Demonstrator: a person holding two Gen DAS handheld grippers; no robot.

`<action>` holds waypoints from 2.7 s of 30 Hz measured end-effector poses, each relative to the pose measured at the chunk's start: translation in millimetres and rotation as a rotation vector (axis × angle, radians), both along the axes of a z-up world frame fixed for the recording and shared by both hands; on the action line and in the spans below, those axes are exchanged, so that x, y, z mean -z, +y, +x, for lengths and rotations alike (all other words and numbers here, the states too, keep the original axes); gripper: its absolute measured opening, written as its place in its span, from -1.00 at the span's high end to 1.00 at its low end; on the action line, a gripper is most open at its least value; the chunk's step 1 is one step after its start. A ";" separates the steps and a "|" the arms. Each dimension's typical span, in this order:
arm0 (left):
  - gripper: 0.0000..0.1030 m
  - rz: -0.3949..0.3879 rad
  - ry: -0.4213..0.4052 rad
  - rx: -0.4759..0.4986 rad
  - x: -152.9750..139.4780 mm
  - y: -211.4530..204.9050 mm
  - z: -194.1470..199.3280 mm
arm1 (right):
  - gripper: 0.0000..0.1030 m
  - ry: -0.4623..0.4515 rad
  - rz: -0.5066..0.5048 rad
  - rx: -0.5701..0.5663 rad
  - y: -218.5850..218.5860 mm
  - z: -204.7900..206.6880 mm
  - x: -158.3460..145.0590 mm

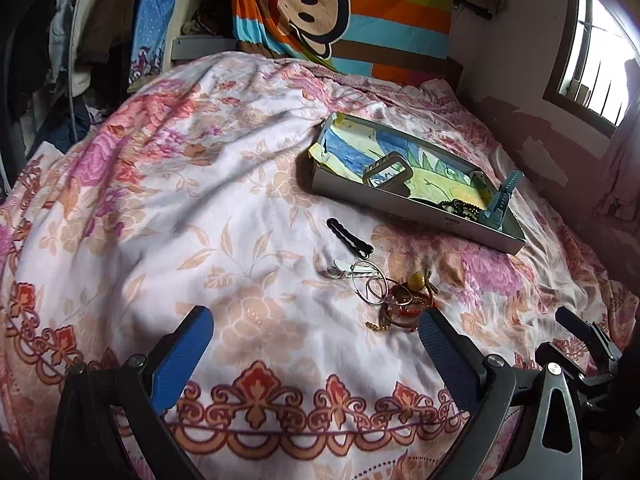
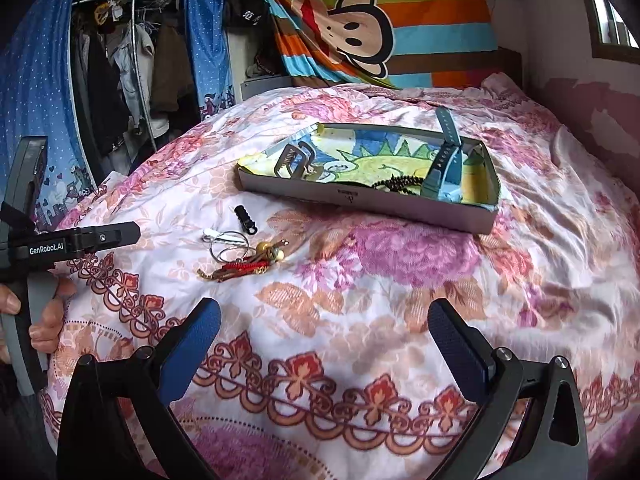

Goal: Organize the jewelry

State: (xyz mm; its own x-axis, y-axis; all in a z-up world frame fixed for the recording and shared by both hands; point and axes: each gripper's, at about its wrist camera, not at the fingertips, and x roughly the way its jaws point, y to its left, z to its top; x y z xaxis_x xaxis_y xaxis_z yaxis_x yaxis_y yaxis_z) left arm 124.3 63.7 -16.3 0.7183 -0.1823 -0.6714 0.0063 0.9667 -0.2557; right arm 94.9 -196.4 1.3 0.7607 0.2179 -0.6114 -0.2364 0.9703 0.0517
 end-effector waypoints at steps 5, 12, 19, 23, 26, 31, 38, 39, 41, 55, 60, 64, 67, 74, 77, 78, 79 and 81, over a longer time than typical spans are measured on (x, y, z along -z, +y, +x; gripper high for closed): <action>-1.00 -0.038 0.016 0.020 2.1 3.0 19.4 | -0.98 0.029 -0.009 -0.059 5.4 23.2 2.3; -0.65 -0.095 0.056 0.082 9.2 1.5 45.1 | -0.98 0.092 0.024 -0.109 10.7 54.3 15.8; 0.01 -0.186 0.122 0.170 24.4 -5.1 65.4 | -0.77 0.114 0.028 -0.186 27.2 74.5 23.1; 0.21 -0.226 0.161 0.200 31.8 -7.1 74.1 | -0.46 0.138 0.045 -0.218 32.0 85.3 28.2; 0.22 -0.245 0.184 0.199 36.8 -6.5 79.7 | -0.26 0.154 0.079 -0.232 34.5 94.8 31.3; 0.22 -0.304 0.201 0.158 43.9 4.4 88.0 | -0.05 0.169 0.109 -0.247 41.0 107.5 37.3; 0.57 -0.353 0.238 0.145 55.3 6.1 105.1 | 0.16 0.205 0.096 -0.268 59.0 123.2 47.6; 0.59 -0.355 0.244 0.147 56.3 5.3 106.8 | 0.16 0.211 0.095 -0.273 61.1 123.8 49.3; 0.60 -0.363 0.247 0.154 57.0 4.0 108.8 | 0.16 0.235 0.089 -0.285 65.7 125.5 54.9; 0.72 -0.357 0.213 0.125 52.6 7.5 105.6 | 0.49 0.217 0.124 -0.276 60.3 120.3 52.9; 0.72 -0.335 0.172 0.102 45.6 10.9 100.9 | 0.49 0.196 0.175 -0.254 49.4 121.6 47.5; 0.72 -0.315 0.131 0.081 39.3 12.9 97.2 | 0.49 0.181 0.193 -0.249 46.0 121.3 43.3; 0.72 -0.312 0.123 0.081 38.3 13.1 96.1 | 0.49 0.164 0.190 -0.244 45.4 120.7 37.7; 0.72 -0.312 0.116 0.078 36.7 13.6 95.3 | 0.49 0.071 0.118 -0.226 42.7 116.4 11.4; 0.72 -0.315 0.095 0.080 34.0 13.4 92.0 | 0.49 0.034 0.113 -0.213 37.6 116.0 1.6; 0.72 -0.315 0.078 0.082 31.1 13.2 90.8 | 0.49 0.020 0.114 -0.207 35.2 115.9 -1.4; 0.72 -0.314 0.061 0.084 27.9 12.8 89.7 | 0.49 0.005 0.118 -0.198 32.1 116.2 -4.3; 0.72 -0.309 0.010 0.090 17.9 11.0 86.2 | 0.49 -0.018 0.125 -0.177 26.1 117.8 -8.5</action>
State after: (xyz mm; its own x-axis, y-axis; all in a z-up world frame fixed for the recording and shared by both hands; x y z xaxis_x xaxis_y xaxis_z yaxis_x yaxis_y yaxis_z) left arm 210.6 74.7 -34.2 0.6838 -0.4411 -0.5812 0.0847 0.8391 -0.5373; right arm 212.6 -170.3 9.8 0.7147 0.4223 -0.5576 -0.4044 0.8999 0.1632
